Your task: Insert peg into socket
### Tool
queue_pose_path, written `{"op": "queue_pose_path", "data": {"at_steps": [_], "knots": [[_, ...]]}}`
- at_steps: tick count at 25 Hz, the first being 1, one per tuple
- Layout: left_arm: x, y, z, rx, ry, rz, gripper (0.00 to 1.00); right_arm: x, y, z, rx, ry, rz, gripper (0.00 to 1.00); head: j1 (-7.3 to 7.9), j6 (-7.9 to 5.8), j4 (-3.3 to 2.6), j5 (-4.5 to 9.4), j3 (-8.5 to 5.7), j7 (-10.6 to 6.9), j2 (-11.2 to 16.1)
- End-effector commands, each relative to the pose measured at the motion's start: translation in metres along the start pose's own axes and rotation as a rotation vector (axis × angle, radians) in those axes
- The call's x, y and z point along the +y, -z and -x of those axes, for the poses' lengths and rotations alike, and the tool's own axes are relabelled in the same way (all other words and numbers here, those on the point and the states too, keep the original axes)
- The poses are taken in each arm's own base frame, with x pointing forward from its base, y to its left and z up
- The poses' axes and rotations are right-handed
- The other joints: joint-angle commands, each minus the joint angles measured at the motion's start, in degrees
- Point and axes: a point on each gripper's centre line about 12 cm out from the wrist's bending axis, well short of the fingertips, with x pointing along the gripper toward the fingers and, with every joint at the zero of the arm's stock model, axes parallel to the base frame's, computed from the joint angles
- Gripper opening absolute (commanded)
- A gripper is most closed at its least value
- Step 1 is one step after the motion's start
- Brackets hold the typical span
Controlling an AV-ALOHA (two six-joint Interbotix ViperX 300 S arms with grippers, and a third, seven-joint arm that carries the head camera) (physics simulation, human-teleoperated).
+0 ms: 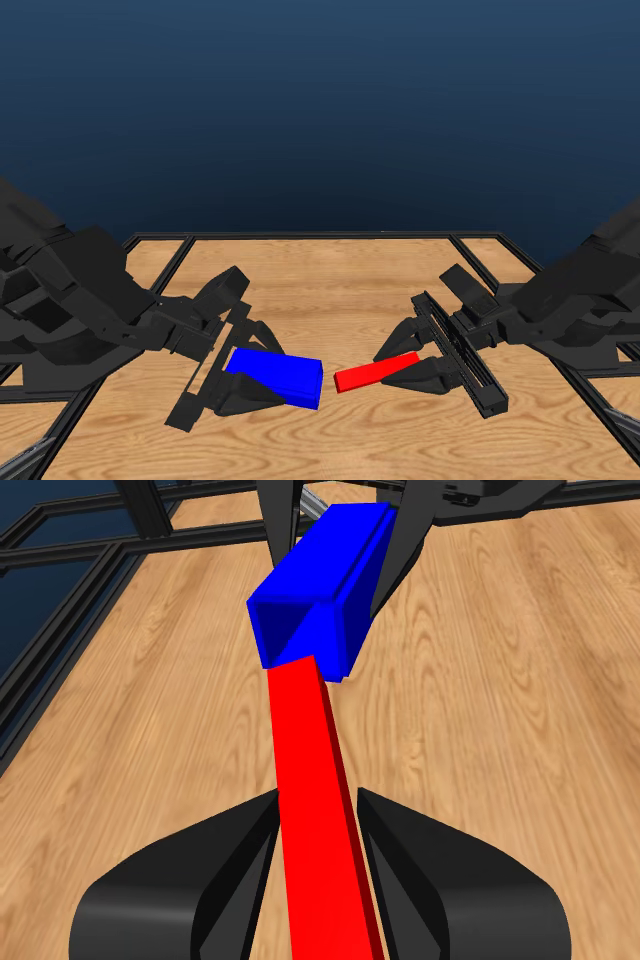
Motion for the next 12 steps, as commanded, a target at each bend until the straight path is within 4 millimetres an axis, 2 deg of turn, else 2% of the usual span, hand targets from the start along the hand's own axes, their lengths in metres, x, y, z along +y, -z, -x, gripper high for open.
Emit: {"op": "queue_pose_path", "data": {"at_steps": [1, 3, 4, 6, 7, 8, 9, 10, 11, 12], "knots": [[-0.005, -0.021, 0.003, -0.079, 0.013, 0.009, 0.0, 0.007, -0.03, -0.005, -0.021, -0.027, 0.026, 0.0, 0.57, -0.02, 0.08, -0.85, -0.43, -0.42, -0.5], [-0.004, -0.014, -0.001, -0.035, 0.016, -0.015, 0.0, 0.007, -0.031, -0.013, -0.015, -0.032, 0.038, 0.0, 0.69, -0.02, 0.11, -0.8, -0.41, -0.4, -0.47], [-0.006, -0.019, -0.001, -0.047, 0.021, -0.016, 0.0, 0.01, -0.038, -0.02, -0.02, -0.039, 0.036, 0.0, 0.72, 0.0, 0.13, -0.73, -0.4, -0.37, -0.48], [-0.007, -0.024, -0.002, -0.054, 0.023, -0.018, 0.0, 0.002, -0.032, -0.023, 0.004, -0.027, 0.047, 0.0, 0.74, 0.11, 0.15, -0.98, -0.38, -0.31, -0.48], [0.0, -0.011, -0.005, 0.004, 0.005, -0.03, 0.0, 0.002, -0.045, -0.025, -0.031, -0.026, 0.046, 0.0, 0.76, 0.11, 0.16, -0.9, -0.41, -0.24, -0.48], [-0.005, -0.016, -0.006, -0.021, 0.018, -0.035, 0.0, 0.0, -0.044, -0.029, -0.013, -0.025, 0.052, 0.0, 0.76, 0.17, 0.18, -0.9, -0.39, -0.15, -0.49], [-0.003, -0.013, -0.007, -0.001, 0.019, -0.034, 0.0, 0.004, -0.051, -0.03, -0.04, -0.034, 0.055, 0.0, 0.75, 0.16, 0.17, -0.92, -0.37, -0.11, -0.52], [-0.006, -0.021, -0.007, -0.036, 0.021, -0.032, 0.0, -0.002, -0.057, -0.036, -0.042, -0.024, 0.052, 0.0, 0.7, 0.15, 0.16, -0.85, -0.38, -0.08, -0.52], [-0.006, -0.023, -0.007, -0.044, 0.019, -0.032, 0.0, 0.005, -0.053, -0.041, -0.034, -0.037, 0.07, 0.0, 0.65, 0.15, 0.15, -0.78, -0.39, -0.07, -0.5], [-0.01, -0.03, -0.005, -0.074, 0.031, -0.014, 0.0, -0.003, -0.05, -0.047, -0.018, -0.023, 0.06, 0.0, 0.63, 0.13, 0.13, -0.91, -0.39, 0.01, -0.41]]}}
